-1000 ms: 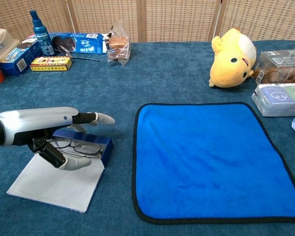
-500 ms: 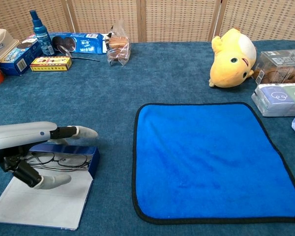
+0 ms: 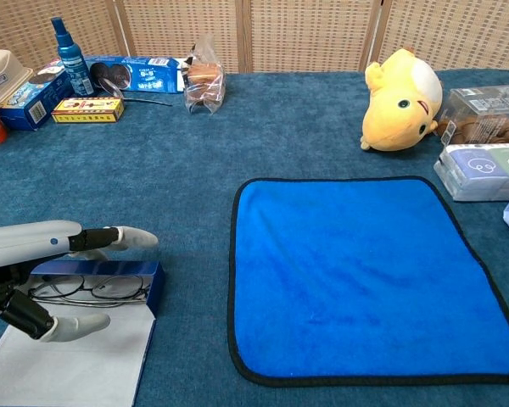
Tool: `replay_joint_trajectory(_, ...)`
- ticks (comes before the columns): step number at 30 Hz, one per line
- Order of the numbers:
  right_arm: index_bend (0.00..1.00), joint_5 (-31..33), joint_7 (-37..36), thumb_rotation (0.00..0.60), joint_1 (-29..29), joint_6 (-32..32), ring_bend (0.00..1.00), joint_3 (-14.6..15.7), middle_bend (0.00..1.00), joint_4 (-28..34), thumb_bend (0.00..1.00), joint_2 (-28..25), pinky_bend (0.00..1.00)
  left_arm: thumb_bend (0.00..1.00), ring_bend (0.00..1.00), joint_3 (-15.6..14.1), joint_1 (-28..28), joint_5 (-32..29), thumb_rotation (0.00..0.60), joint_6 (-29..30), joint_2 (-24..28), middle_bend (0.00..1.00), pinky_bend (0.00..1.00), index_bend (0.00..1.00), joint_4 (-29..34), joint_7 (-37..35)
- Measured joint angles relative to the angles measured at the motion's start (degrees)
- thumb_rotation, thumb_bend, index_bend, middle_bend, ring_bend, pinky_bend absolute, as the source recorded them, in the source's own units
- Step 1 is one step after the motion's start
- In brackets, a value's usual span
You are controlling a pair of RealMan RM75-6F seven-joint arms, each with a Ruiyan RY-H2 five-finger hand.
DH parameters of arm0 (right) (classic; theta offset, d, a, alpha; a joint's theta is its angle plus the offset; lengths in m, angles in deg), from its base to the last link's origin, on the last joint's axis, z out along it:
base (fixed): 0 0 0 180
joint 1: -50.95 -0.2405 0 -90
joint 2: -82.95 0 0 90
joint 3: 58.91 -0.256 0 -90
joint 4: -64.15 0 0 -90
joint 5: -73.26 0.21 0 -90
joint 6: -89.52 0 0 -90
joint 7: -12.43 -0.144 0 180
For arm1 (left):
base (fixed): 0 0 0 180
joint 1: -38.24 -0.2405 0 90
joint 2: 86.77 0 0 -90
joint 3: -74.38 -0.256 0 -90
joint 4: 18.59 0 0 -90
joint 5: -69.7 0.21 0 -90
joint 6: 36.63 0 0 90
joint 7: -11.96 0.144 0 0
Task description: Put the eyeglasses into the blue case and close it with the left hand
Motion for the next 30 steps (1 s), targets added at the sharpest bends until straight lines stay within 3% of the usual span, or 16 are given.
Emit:
replay_joint_trajectory(17,0.02,0.0,-0.6,0.566,-0.3,0.3,0.08,0.3,0.16,-1.0,0.28,0.1,0.16,0.35,0.00,-2.7,-4.2,4.4,0.473,1.5,-0.2,0.00,0.09,0.00,1.6,-0.3)
replay_joint_trajectory(30,0.02,0.2,-1.2,0.565,-0.3,0.5,0.08,0.5,0.16,-1.7,0.28,0.2,0.16,0.35,0.00,-3.3,-6.2,5.8,0.473,1.8,0.0,0.00,0.09,0.00,1.6,-0.7)
